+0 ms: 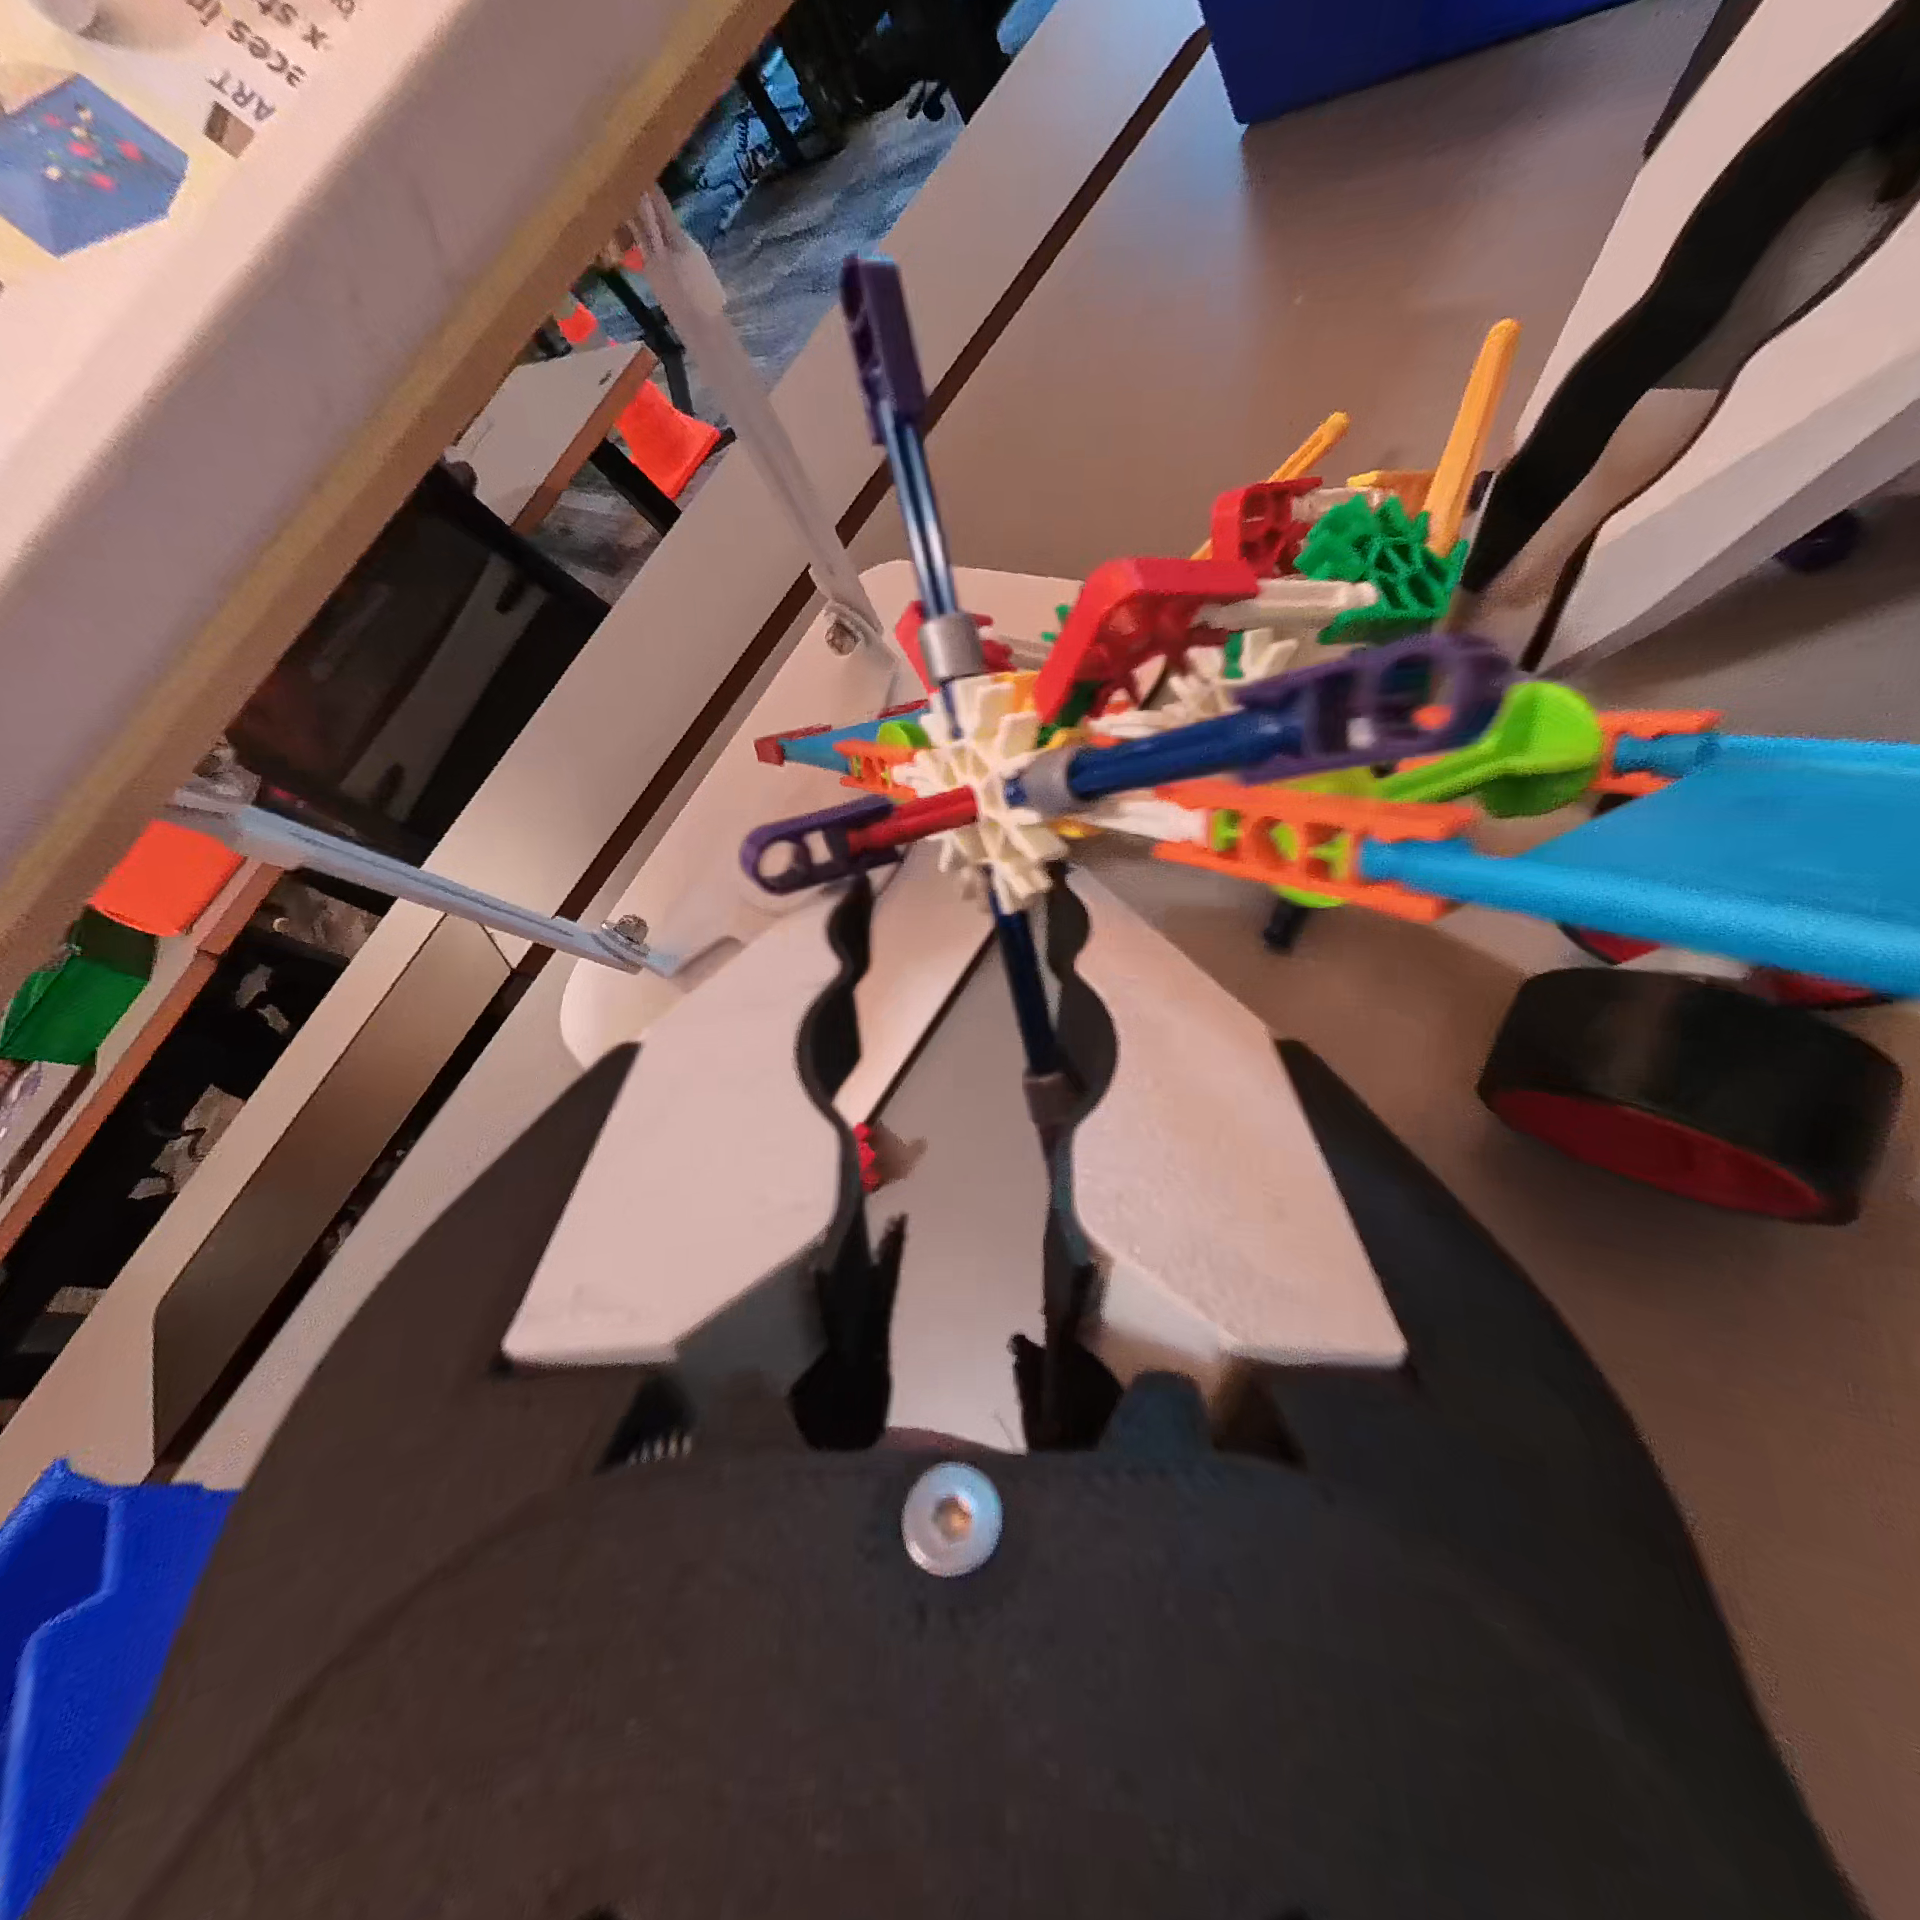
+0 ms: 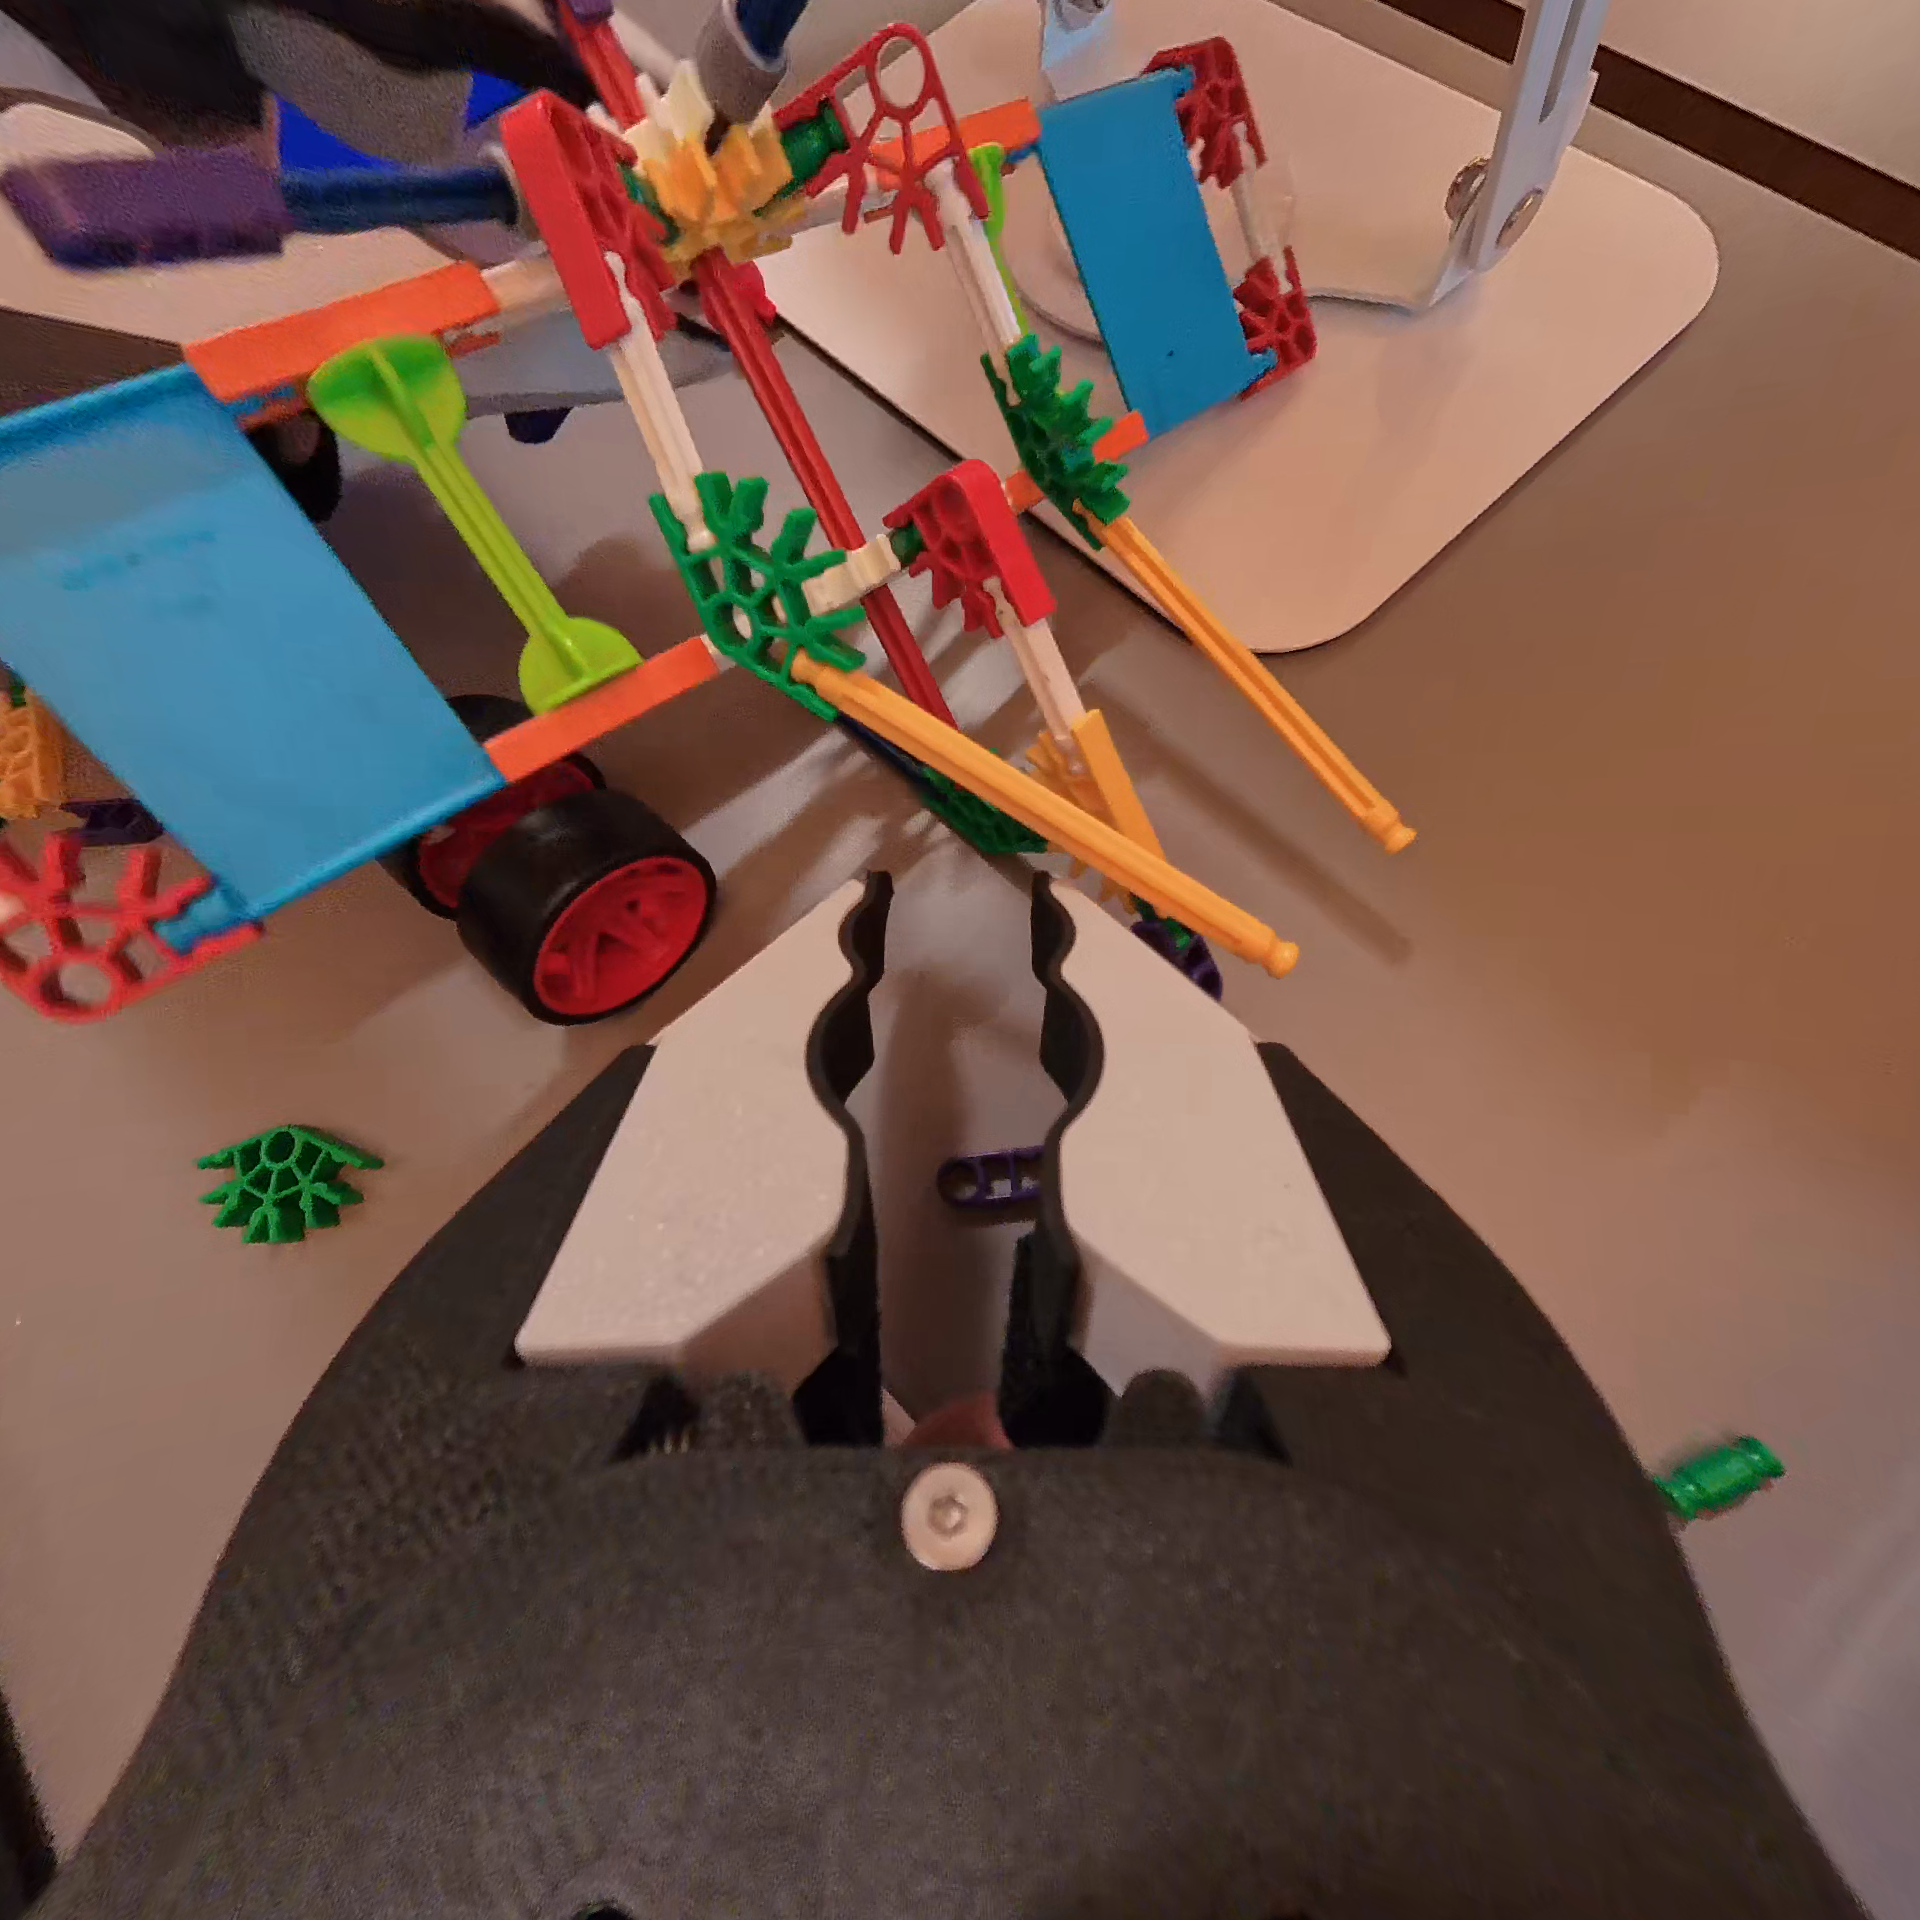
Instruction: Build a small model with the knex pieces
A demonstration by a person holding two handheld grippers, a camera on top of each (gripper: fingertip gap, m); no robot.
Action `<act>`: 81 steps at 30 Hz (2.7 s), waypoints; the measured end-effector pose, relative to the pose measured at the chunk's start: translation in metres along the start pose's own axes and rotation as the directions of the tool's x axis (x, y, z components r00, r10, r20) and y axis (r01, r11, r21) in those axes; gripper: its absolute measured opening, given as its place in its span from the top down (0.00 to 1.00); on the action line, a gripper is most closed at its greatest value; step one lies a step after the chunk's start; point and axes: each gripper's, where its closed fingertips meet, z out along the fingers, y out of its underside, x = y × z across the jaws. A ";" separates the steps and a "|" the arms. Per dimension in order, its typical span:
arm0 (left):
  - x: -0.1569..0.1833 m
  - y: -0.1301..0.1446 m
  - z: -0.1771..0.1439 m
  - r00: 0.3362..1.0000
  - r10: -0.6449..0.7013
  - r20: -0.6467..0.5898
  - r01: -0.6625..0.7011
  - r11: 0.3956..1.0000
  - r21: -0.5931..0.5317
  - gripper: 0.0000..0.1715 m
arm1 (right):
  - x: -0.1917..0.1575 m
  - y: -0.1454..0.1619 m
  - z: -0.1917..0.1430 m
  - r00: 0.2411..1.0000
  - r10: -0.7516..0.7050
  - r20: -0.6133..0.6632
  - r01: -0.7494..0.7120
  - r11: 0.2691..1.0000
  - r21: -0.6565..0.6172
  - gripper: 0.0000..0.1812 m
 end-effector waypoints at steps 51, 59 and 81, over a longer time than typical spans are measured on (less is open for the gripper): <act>-0.022 -0.069 -0.043 0.865 -0.488 -0.118 0.499 0.807 0.315 0.78 | -0.062 -0.088 -0.061 0.946 0.033 0.324 -0.193 0.856 0.479 0.98; -0.002 -0.029 -0.056 0.864 -0.471 -0.176 0.494 0.861 0.124 0.69 | -0.051 -0.093 -0.081 0.941 0.043 0.336 -0.229 0.813 0.536 0.98; 0.067 -0.046 -0.049 0.841 -0.293 -0.455 0.367 0.926 0.082 0.74 | -0.050 -0.103 -0.107 0.944 0.013 0.330 -0.222 0.765 0.605 0.99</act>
